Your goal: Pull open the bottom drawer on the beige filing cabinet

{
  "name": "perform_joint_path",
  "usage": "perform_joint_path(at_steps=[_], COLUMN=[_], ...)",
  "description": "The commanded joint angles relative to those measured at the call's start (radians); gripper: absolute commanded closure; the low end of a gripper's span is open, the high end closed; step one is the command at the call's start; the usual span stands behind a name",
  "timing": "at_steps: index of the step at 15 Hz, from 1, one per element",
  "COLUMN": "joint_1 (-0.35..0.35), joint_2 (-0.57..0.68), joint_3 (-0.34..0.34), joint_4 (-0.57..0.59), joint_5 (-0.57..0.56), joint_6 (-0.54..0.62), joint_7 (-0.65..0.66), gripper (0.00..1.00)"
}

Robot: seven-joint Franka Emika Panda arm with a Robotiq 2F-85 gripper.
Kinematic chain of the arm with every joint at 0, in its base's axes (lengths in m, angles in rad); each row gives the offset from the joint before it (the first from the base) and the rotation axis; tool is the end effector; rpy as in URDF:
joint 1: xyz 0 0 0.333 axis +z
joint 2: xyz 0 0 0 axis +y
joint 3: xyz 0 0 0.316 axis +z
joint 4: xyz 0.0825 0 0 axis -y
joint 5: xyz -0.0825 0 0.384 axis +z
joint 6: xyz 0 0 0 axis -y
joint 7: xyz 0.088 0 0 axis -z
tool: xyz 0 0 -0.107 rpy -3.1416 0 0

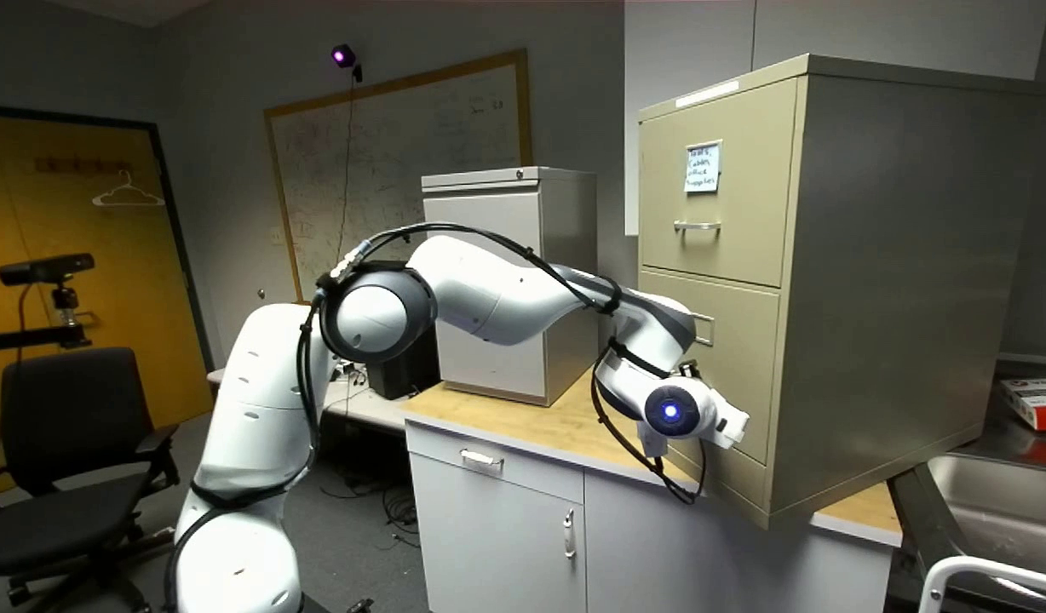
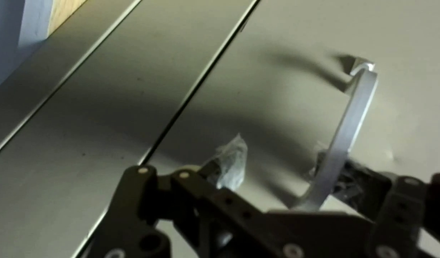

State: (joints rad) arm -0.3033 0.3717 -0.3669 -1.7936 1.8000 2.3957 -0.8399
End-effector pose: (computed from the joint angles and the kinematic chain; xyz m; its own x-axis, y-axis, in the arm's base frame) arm 0.5440 -0.3921 0.3885 0.2036 -0.9132 0.3529 -0.2956 -0.4010 -0.8671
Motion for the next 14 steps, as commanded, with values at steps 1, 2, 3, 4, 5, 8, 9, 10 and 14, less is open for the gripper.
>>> perform_joint_path(at_steps=[1, 2, 3, 4, 5, 8, 9, 10, 14], joint_1=[-0.016, -0.008, -0.004, 0.002, 0.009, 0.037, 0.039, 0.039, 0.028], joint_2=[0.039, 0.026, 0.016, -0.002, -0.016, -0.087, -0.106, -0.132, -0.175], joint_3=[0.021, 0.022, 0.024, 0.026, 0.027, 0.037, 0.045, 0.056, 0.100], joint_4=[0.024, 0.020, 0.020, 0.017, 0.015, -0.032, -0.051, -0.082, -0.179], joint_5=[-0.046, -0.081, -0.115, -0.162, -0.224, -0.408, -0.451, -0.482, -0.495], joint_6=[0.002, 0.006, 0.006, 0.004, 0.005, 0.036, 0.044, 0.053, 0.085], joint_7=[0.049, 0.073, 0.094, 0.120, 0.155, 0.208, 0.213, 0.207, 0.187], gripper=[0.73, 0.81, 0.89, 0.90, 0.93, 0.92, 0.91, 0.90, 0.91])
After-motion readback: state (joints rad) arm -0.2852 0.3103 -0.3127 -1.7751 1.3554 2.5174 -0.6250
